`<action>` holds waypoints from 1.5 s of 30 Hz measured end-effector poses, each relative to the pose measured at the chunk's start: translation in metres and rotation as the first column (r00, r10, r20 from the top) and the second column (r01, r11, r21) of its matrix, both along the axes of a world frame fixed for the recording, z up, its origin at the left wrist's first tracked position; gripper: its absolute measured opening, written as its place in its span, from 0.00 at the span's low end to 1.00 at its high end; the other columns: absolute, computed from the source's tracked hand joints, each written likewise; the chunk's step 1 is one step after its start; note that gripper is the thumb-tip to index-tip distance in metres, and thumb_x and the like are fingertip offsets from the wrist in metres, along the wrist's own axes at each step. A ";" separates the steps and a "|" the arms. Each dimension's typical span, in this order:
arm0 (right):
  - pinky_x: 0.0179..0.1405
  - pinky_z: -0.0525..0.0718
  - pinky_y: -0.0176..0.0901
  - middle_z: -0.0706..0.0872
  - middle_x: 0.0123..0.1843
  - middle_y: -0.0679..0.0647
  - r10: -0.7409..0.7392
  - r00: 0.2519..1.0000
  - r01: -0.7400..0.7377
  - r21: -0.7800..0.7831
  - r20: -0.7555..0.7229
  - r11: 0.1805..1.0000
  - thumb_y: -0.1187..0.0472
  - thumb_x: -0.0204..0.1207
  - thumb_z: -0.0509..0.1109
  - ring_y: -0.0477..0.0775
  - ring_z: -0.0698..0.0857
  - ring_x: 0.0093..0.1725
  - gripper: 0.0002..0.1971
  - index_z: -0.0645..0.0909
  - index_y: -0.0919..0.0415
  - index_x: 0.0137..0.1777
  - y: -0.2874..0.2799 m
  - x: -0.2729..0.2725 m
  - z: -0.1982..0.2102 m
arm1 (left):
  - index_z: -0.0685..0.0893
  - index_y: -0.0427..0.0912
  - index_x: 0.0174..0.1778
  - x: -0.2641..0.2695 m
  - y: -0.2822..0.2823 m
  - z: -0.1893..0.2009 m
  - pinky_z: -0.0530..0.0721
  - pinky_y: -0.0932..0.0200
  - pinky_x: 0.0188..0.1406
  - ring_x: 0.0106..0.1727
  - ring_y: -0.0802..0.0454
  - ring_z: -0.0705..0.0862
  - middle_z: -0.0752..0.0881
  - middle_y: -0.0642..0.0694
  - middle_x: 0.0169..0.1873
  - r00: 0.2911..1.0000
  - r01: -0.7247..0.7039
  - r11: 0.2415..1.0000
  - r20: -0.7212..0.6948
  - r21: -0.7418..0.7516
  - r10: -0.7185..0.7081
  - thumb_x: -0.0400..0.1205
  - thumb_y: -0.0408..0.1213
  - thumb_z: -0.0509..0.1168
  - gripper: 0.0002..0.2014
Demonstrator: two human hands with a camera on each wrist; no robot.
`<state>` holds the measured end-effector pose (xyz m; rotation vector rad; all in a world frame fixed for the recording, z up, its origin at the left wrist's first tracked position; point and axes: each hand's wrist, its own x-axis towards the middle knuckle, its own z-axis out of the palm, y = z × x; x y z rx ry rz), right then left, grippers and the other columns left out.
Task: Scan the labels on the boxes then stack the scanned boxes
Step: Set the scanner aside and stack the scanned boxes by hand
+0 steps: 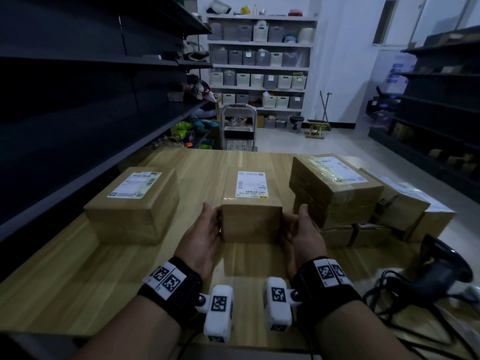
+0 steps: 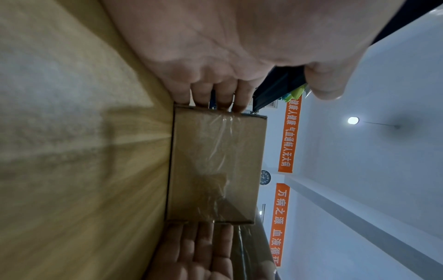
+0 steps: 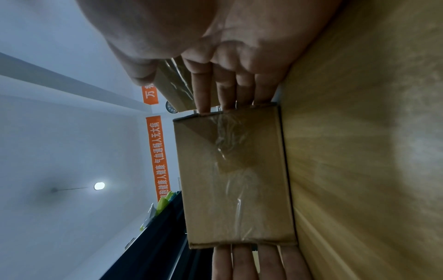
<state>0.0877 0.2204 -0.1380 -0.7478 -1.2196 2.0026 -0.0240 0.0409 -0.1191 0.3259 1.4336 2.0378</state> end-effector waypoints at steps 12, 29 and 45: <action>0.75 0.81 0.61 0.81 0.75 0.45 0.066 0.958 -0.157 0.317 0.280 0.935 0.28 0.79 0.69 0.54 0.81 0.73 0.24 0.81 0.28 0.74 -0.041 -0.010 0.014 | 0.89 0.53 0.64 0.005 -0.041 -0.001 0.84 0.58 0.62 0.69 0.58 0.89 0.98 0.58 0.55 0.999 -0.016 0.999 0.049 0.028 0.014 0.95 0.65 0.51 0.25; 0.78 0.77 0.69 0.82 0.75 0.42 -0.050 0.968 -0.020 0.274 0.247 0.962 0.21 0.67 0.71 0.55 0.82 0.72 0.31 0.82 0.25 0.70 -0.065 -0.023 0.022 | 0.89 0.49 0.61 -0.064 -0.124 0.081 0.90 0.65 0.47 0.53 0.58 0.95 0.94 0.49 0.55 0.597 -0.744 0.656 -0.314 0.127 0.738 0.88 0.42 0.75 0.07; 0.73 0.85 0.66 0.88 0.63 0.36 -0.042 0.975 -0.017 0.259 0.220 0.966 0.36 0.80 0.75 0.49 0.87 0.64 0.23 0.83 0.35 0.74 -0.072 -0.041 0.020 | 0.97 0.59 0.52 -0.139 -0.156 -0.007 0.88 0.35 0.74 0.61 0.41 0.95 0.97 0.49 0.58 0.831 -0.551 0.823 -0.178 -0.139 0.527 0.74 0.73 0.78 0.23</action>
